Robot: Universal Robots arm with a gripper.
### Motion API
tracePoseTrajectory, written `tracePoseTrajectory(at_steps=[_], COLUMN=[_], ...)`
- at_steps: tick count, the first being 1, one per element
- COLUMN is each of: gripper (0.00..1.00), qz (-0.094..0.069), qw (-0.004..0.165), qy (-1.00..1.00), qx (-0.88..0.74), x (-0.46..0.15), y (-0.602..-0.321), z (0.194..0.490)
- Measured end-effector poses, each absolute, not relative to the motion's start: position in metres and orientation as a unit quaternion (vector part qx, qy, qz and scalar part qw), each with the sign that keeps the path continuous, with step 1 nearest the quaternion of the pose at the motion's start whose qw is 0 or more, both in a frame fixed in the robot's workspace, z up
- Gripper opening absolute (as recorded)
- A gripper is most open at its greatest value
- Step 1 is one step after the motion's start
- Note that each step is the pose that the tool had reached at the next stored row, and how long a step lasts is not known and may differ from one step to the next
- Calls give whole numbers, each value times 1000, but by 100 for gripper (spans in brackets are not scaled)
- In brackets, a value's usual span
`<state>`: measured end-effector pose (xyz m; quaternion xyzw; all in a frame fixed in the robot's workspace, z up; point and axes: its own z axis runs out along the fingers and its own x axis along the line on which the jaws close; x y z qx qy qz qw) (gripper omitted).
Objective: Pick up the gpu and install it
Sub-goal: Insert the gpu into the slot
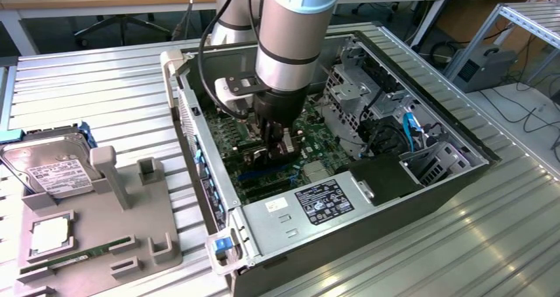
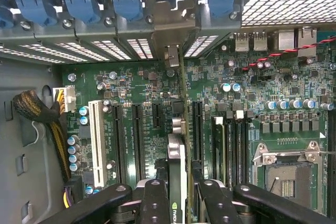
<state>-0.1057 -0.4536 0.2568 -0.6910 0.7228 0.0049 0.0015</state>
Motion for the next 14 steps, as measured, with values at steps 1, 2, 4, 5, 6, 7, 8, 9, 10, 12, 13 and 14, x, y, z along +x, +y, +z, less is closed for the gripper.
tracePoseTrajectory(at_steps=[1, 2, 4, 5, 6, 7, 8, 9, 10, 12, 13, 14], gripper=[27, 27, 27, 27, 27, 27, 27, 27, 27, 27, 27, 27], qz=[5, 5, 5, 5, 5, 5, 5, 5, 5, 5, 5, 5], qw=[2, 2, 1, 1, 2, 2, 2, 2, 2, 2, 2, 2], qy=[723, 723, 723, 723, 723, 723, 723, 723, 723, 723, 723, 723], qx=[-691, -691, -691, -691, -691, -691, -691, -691, -691, -691, -691, -691], x=[-106, -106, -106, -106, -106, -106, -106, -106, -106, -106, -106, -106], y=[-454, -454, -454, -454, -454, -454, -454, -454, -454, -454, -454, -454], z=[257, 256, 255, 255, 254, 254, 254, 254, 254, 254, 254, 254])
